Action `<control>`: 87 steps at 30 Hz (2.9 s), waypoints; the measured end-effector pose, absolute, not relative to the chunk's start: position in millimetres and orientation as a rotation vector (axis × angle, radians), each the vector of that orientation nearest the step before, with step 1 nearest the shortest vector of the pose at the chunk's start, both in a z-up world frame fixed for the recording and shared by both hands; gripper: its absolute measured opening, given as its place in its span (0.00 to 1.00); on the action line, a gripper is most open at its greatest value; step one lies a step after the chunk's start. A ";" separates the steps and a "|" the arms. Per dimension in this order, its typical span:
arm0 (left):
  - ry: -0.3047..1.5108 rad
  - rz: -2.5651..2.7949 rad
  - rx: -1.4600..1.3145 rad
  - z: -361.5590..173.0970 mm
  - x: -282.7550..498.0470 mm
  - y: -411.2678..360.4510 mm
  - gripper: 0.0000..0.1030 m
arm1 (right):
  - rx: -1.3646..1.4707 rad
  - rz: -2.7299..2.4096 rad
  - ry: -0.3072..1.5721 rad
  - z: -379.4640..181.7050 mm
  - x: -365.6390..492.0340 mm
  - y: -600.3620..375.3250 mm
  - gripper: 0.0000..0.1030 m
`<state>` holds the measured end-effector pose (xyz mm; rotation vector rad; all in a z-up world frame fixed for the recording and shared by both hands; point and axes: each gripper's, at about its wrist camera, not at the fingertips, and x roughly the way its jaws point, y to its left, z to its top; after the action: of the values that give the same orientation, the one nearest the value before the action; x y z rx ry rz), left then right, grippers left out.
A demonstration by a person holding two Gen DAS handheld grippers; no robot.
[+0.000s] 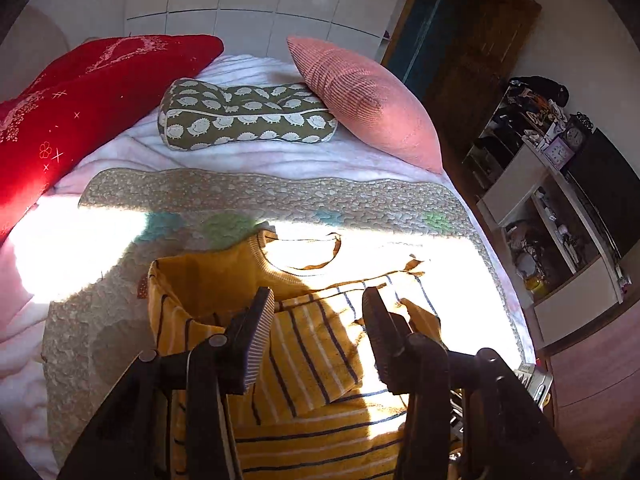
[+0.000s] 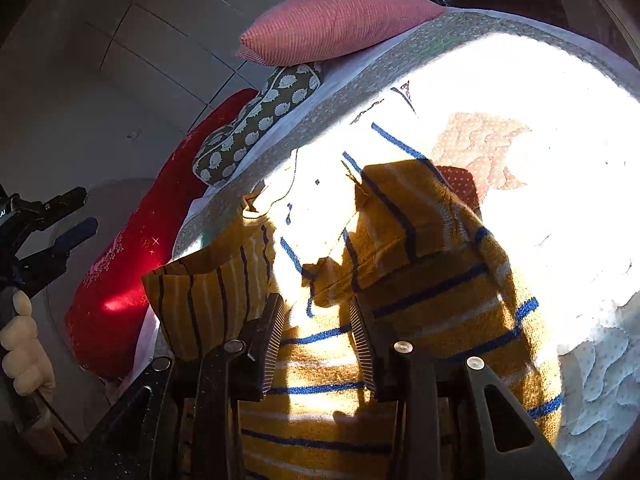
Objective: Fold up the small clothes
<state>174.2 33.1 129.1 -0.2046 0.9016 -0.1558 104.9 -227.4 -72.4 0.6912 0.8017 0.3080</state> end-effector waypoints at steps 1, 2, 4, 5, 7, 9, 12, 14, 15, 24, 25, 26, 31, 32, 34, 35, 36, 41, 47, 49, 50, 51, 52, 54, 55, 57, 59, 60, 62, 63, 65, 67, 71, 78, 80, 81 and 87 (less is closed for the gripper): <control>0.895 -0.114 -0.198 125.4 165.2 49.2 0.47 | 0.683 0.303 0.805 -69.3 109.6 -228.6 0.39; 0.890 -0.067 -0.190 121.1 155.6 65.4 0.48 | 0.668 0.298 0.806 -65.4 117.5 -228.1 0.40; 0.882 0.004 -0.199 110.3 135.2 98.9 0.48 | 0.619 0.278 0.813 -57.4 136.1 -224.9 0.50; 0.884 0.024 -0.218 104.1 124.6 114.1 0.48 | 0.601 0.253 0.834 -57.1 147.2 -224.7 0.51; 0.887 0.051 -0.280 91.8 103.7 142.3 0.49 | 0.613 0.225 0.885 -66.1 172.1 -220.7 0.51; 0.897 0.072 -0.330 78.8 87.0 162.8 0.49 | 0.632 0.189 0.942 -79.3 194.2 -215.9 0.51; 0.915 0.097 -0.375 61.4 69.9 181.9 0.49 | 0.620 0.253 0.903 -70.2 205.2 -204.1 0.06; 0.928 0.098 -0.399 52.3 63.8 188.8 0.49 | 0.613 0.298 0.887 -55.4 200.9 -201.3 0.05; 0.932 0.099 -0.407 48.7 61.5 191.0 0.49 | 0.588 0.302 0.864 -43.8 196.4 -201.4 0.05; 0.955 0.095 -0.409 27.1 45.8 185.4 0.49 | 0.407 -0.046 0.932 -41.4 190.6 -282.6 0.09; 0.958 0.092 -0.419 24.9 43.7 184.7 0.49 | 0.409 -0.063 0.961 -46.5 188.2 -288.2 0.10; 0.959 0.088 -0.427 23.2 41.5 184.2 0.49 | 0.419 -0.071 0.946 -44.9 180.2 -291.7 0.12; 0.953 0.094 -0.424 19.2 29.6 179.7 0.49 | 0.361 0.036 0.821 -4.8 137.8 -249.2 0.36; 0.949 0.101 -0.421 19.5 27.2 179.1 0.49 | 0.354 0.092 0.811 0.3 131.4 -232.0 0.41; 0.937 0.113 -0.421 20.2 19.7 179.7 0.49 | 0.355 0.265 0.825 1.5 124.0 -190.2 0.45; 0.929 0.117 -0.428 21.2 15.1 180.9 0.49 | 0.374 0.374 0.847 -3.4 122.9 -165.7 0.45; 0.921 0.121 -0.435 22.4 10.2 182.8 0.49 | 0.398 0.456 0.875 -9.7 124.2 -144.3 0.45; 0.869 0.155 -0.439 33.6 -13.6 190.9 0.51 | 0.325 0.601 0.905 -36.0 141.5 -49.8 0.45; 0.836 0.173 -0.455 40.1 -32.5 203.3 0.55 | 0.437 0.520 1.050 -86.7 173.0 -10.2 0.47; 0.827 0.175 -0.448 41.0 -35.4 207.4 0.55 | 0.382 0.617 1.046 -77.6 160.4 -2.1 0.47; 0.825 0.182 -0.441 40.8 -36.7 209.0 0.55 | 0.382 0.686 1.075 -73.9 155.8 0.2 0.47; 0.826 0.187 -0.436 40.9 -37.6 210.4 0.55 | 0.378 0.754 1.108 -68.7 150.7 2.5 0.47; 0.823 0.186 -0.433 41.3 -38.8 211.5 0.55 | 0.370 0.811 1.104 -59.9 145.5 2.1 0.47; 0.812 0.186 -0.425 42.3 -41.6 213.0 0.56 | 0.332 0.820 1.010 -34.0 140.2 -10.1 0.47; 0.806 0.191 -0.417 42.8 -42.7 212.8 0.56 | 0.300 0.763 0.954 -20.9 144.0 -18.8 0.47; 0.799 0.195 -0.405 42.1 -42.6 213.7 0.57 | 0.188 0.599 0.891 -7.5 163.9 -24.3 0.47; 0.798 0.197 -0.405 39.7 -41.8 215.7 0.58 | 0.037 0.451 0.893 -11.1 195.1 -17.2 0.47; 0.802 0.199 -0.406 37.6 -41.0 216.8 0.58 | 0.004 0.422 0.935 -19.8 210.6 -14.2 0.47; 0.811 0.201 -0.411 33.3 -40.3 220.5 0.58 | -0.015 0.412 1.054 -45.0 235.2 -13.9 0.47; 0.815 0.203 -0.414 30.7 -40.7 222.6 0.58 | -0.022 0.406 1.088 -54.8 241.1 -14.7 0.47; 0.822 0.214 -0.414 26.4 -39.8 227.1 0.58 | -0.057 0.395 1.108 -65.8 245.9 -13.5 0.18; 0.829 0.230 -0.416 22.0 -37.9 231.0 0.58 | -0.092 0.357 1.076 -61.9 252.3 -11.3 0.07; 0.847 0.237 -0.447 15.2 -33.3 233.1 0.58 | -0.125 0.255 1.043 -61.4 274.6 -8.9 0.08; 0.874 0.197 -0.395 15.4 -35.9 210.4 0.59 | 0.057 0.314 0.995 -30.4 245.0 -38.2 0.13; 0.884 0.173 -0.391 13.9 -39.2 200.9 0.61 | 0.188 0.399 0.962 -15.6 202.9 -66.4 0.21; 0.890 0.161 -0.389 11.9 -40.4 195.3 0.64 | 0.220 0.436 0.959 -14.0 179.4 -79.7 0.29; 0.966 0.090 -0.334 -10.6 -46.9 144.7 0.64 | 0.257 0.437 1.069 -61.6 53.8 -155.3 0.30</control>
<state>-46.9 144.7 -10.6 -0.3339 0.9665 0.0897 53.8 -155.3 -61.6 0.2569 1.0694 0.4373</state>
